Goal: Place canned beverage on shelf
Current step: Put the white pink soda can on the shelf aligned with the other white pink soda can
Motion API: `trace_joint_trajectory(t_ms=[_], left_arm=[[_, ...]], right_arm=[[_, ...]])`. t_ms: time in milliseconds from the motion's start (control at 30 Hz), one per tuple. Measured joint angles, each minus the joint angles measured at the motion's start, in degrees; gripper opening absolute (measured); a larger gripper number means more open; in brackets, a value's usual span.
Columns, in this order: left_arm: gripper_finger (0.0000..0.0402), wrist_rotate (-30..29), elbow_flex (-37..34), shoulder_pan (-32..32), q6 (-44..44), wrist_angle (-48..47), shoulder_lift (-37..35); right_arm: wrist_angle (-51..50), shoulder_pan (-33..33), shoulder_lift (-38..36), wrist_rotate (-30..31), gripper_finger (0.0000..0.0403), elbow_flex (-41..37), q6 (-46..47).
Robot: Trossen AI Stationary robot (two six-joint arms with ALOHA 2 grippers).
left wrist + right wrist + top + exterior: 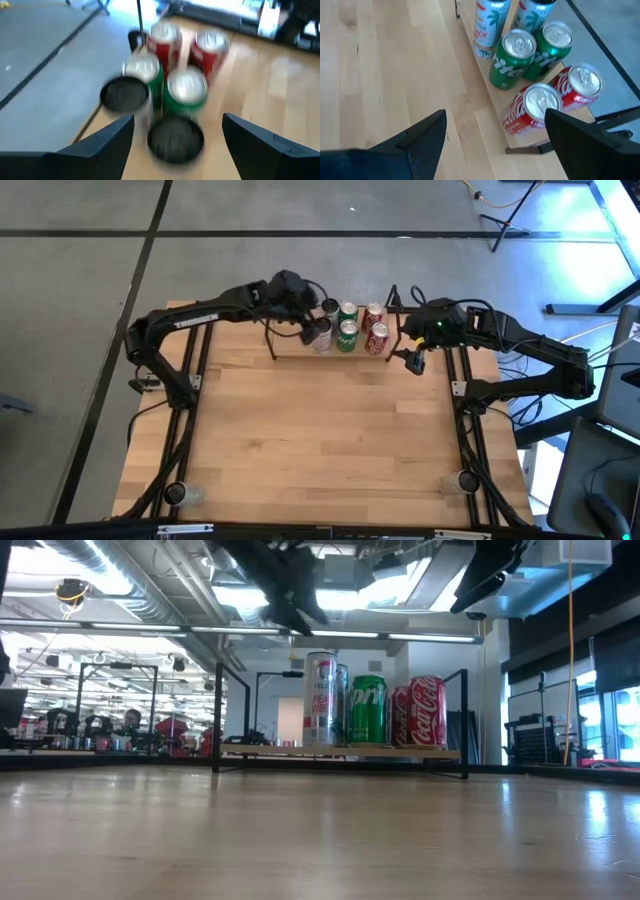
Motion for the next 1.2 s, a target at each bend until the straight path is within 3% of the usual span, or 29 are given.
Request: trace_joint_trajectory(t_ms=[167, 233, 633, 900, 1200], left_arm=[[0.0284, -1.7, -0.2, -0.6, -0.3, -14.8, -1.9], [0.0279, -2.7, -1.5, -0.6, -0.4, -16.0, -1.9], [0.0249, -5.3, -14.7, -0.3, -3.4, 0.0, 1.6], [0.0246, -6.8, -17.0, -0.3, -3.4, 9.5, 2.0], [0.0246, -6.9, -17.0, -0.3, -3.2, 13.8, 2.0]], right_arm=[[-0.8, 0.0, 0.0, 0.0, 0.0321, 0.0, 0.1], [-0.5, 0.0, 0.0, 0.0, 0.0321, 0.0, 0.0], [-0.4, 0.0, 0.0, 0.0, 0.0321, 0.0, -0.8], [-0.4, 0.0, 0.0, 0.0, 0.0321, 0.0, -0.6], [-0.3, 0.0, 0.0, 0.0, 0.0321, 0.0, -0.2]])
